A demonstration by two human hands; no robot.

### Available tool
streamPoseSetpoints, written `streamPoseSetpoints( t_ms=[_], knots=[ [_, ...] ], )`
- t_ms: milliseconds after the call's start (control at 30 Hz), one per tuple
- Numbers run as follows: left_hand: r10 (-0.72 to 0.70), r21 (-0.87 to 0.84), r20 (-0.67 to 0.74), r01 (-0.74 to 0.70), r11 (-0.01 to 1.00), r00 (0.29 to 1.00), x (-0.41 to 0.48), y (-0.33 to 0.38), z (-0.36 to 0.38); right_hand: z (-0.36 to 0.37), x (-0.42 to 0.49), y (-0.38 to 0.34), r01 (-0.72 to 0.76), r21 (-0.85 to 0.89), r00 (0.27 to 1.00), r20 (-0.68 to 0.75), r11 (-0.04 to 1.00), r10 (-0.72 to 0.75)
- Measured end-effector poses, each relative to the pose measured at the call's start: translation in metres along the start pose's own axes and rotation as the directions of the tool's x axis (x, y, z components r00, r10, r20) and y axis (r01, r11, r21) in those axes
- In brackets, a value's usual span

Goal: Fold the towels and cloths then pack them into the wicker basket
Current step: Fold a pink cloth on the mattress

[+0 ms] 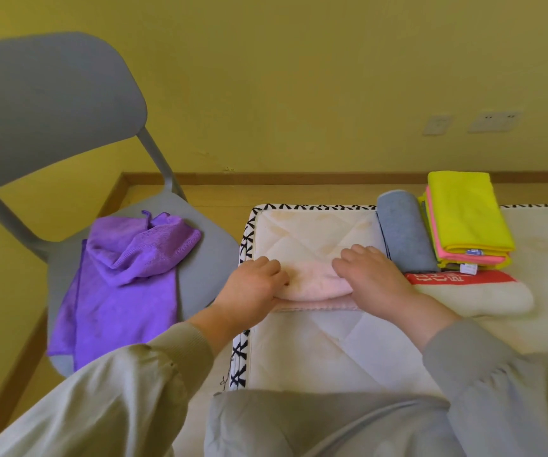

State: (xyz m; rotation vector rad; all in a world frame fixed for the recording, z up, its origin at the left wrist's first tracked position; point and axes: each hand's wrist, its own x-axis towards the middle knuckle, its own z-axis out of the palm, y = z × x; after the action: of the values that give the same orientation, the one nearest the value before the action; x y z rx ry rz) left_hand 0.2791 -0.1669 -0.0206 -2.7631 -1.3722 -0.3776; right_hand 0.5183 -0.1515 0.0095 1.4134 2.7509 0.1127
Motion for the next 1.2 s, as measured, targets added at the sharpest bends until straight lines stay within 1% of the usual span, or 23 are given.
streamPoseSetpoints(
  t_ms=[67, 167, 267, 300, 367, 433, 467, 533, 567, 600, 667, 700, 800, 867, 933, 1000, 1067, 1133, 1167, 1200],
  knots=[
    [-0.003, 0.116, 0.044, -0.002, 0.993, 0.999, -0.003, 0.006, 0.000, 0.004, -0.007, 0.000, 0.021, -0.108, 0.997, 0.072, 0.994, -0.013],
    [-0.015, 0.188, 0.028, 0.010, 0.982, 0.999, -0.010, 0.010, 0.006, 0.020, -0.011, 0.004, -0.042, -0.148, 0.998, 0.045, 0.988, 0.049],
    [-0.048, 0.171, 0.038, 0.041, 0.984, 0.998, -0.012, 0.013, 0.014, 0.016, -0.012, -0.002, -0.107, -0.142, 0.986, 0.116, 0.984, 0.124],
    [-0.059, 0.153, 0.035, 0.053, 0.987, 0.998, -0.012, 0.014, 0.017, 0.014, -0.010, -0.003, -0.159, -0.123, 0.978, 0.113, 0.980, 0.173],
    [-0.072, 0.126, 0.022, 0.069, 0.990, 0.997, -0.013, 0.016, 0.021, 0.008, -0.007, -0.004, -0.285, -0.110, 0.949, 0.105, 0.952, 0.296],
    [-0.080, 0.109, -0.004, 0.080, 0.991, 0.997, -0.013, 0.016, 0.024, -0.001, -0.005, -0.004, -0.354, -0.016, 0.935, 0.020, 0.935, 0.354],
    [-0.089, 0.097, -0.015, 0.090, 0.991, 0.996, -0.013, 0.016, 0.023, -0.002, -0.005, -0.005, -0.333, 0.058, 0.942, -0.014, 0.941, 0.334],
    [-0.106, 0.068, -0.068, 0.110, 0.992, 0.992, -0.010, 0.016, 0.021, -0.003, -0.005, -0.011, -0.210, 0.216, 0.975, -0.023, 0.953, 0.220],
    [-0.114, 0.061, -0.086, 0.120, 0.991, 0.990, -0.009, 0.016, 0.019, -0.002, -0.005, -0.014, -0.153, 0.256, 0.987, -0.016, 0.954, 0.163],
    [-0.124, 0.055, -0.095, 0.129, 0.990, 0.988, -0.006, 0.016, 0.018, 0.001, -0.005, -0.017, -0.114, 0.249, 0.993, -0.005, 0.962, 0.119],
    [-0.123, 0.045, -0.128, 0.129, 0.991, 0.984, -0.002, 0.016, 0.017, 0.009, 0.000, -0.019, -0.048, 0.157, 0.999, 0.032, 0.986, 0.044],
    [-0.119, 0.047, -0.142, 0.127, 0.991, 0.983, 0.001, 0.015, 0.015, 0.012, 0.003, -0.019, -0.014, 0.103, 1.000, 0.026, 0.995, 0.011],
    [-0.089, 0.059, -0.178, 0.100, 0.993, 0.980, 0.007, 0.012, 0.012, 0.010, 0.007, -0.012, 0.011, -0.016, 0.994, -0.105, 1.000, -0.013],
    [-0.036, 0.082, -0.196, 0.053, 0.995, 0.980, 0.006, 0.011, 0.009, 0.011, 0.005, -0.012, 0.036, -0.083, 0.989, -0.143, 0.996, -0.047],
    [0.043, 0.114, -0.192, -0.021, 0.993, 0.981, 0.000, 0.010, 0.014, 0.018, 0.001, -0.017, 0.080, -0.131, 0.992, -0.088, 0.988, -0.092],
    [0.074, 0.118, -0.145, -0.057, 0.991, 0.987, -0.007, 0.012, 0.018, 0.024, -0.001, -0.018, 0.097, -0.136, 0.995, -0.021, 0.986, -0.101],
    [0.084, 0.123, -0.116, -0.070, 0.990, 0.990, -0.009, 0.014, 0.023, 0.030, -0.002, -0.018, 0.091, -0.136, 0.995, -0.017, 0.987, -0.094],
    [0.062, 0.132, -0.062, -0.053, 0.990, 0.996, -0.008, 0.015, 0.024, 0.028, -0.002, -0.018, 0.099, -0.114, 0.995, -0.015, 0.988, -0.101],
    [0.051, 0.134, -0.023, -0.047, 0.990, 0.998, -0.009, 0.015, 0.025, 0.030, -0.003, -0.019, 0.113, -0.105, 0.994, 0.015, 0.988, -0.112],
    [0.039, 0.115, 0.005, -0.039, 0.993, 0.999, -0.011, 0.015, 0.026, 0.030, -0.006, -0.020, 0.108, -0.062, 0.992, 0.076, 0.992, -0.103]
  ],
)
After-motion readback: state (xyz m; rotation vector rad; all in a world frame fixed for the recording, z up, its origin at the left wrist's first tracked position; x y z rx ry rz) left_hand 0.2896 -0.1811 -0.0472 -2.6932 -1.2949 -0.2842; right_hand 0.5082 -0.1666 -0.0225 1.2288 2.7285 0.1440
